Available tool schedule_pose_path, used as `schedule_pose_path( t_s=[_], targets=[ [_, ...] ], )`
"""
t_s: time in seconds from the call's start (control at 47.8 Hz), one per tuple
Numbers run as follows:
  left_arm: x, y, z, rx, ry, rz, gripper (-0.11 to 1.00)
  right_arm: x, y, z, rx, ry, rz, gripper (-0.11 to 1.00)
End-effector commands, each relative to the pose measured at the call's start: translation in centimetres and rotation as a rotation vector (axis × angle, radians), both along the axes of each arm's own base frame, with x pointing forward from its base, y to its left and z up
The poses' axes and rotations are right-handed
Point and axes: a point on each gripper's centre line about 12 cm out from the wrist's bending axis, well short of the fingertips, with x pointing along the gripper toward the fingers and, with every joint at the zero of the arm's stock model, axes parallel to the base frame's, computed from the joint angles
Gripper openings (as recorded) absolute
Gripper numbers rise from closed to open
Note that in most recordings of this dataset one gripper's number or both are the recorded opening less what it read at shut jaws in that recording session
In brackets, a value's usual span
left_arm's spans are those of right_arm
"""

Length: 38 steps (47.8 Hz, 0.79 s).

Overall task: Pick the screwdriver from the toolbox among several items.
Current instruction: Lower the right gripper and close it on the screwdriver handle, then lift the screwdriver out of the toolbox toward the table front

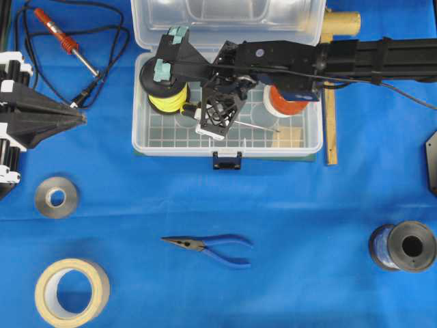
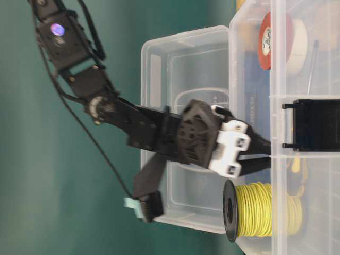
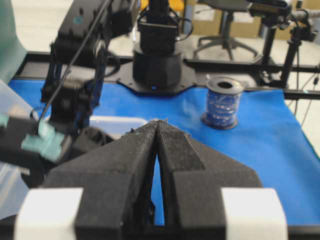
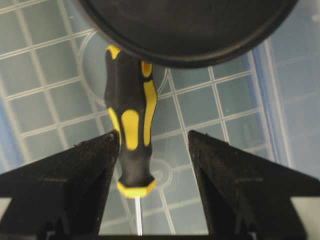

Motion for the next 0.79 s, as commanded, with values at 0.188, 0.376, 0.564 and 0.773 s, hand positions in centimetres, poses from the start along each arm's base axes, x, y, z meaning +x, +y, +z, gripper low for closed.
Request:
schedule_pose_path(
  t_s=[0.188, 0.376, 0.564, 0.773],
  targets=[
    [0.1, 0.0, 0.5, -0.003, -0.012, 0.002, 0.00, 0.9, -0.3, -0.6, 0.000, -0.029, -0.016, 0.62],
    [0.1, 0.0, 0.4, -0.014, -0.005, -0.001, 0.00, 1.2, -0.3, -0.4, -0.004, -0.058, -0.021, 0.32],
    [0.2, 0.0, 0.4, -0.014, 0.000, 0.000, 0.00, 0.7, -0.2, 1.5, -0.003, -0.060, -0.027, 0.30],
    [0.0, 0.0, 0.7, -0.014, -0.009, -0.001, 0.00, -1.3, 0.7, 8.0, -0.009, -0.088, -0.023, 0.30]
  ],
)
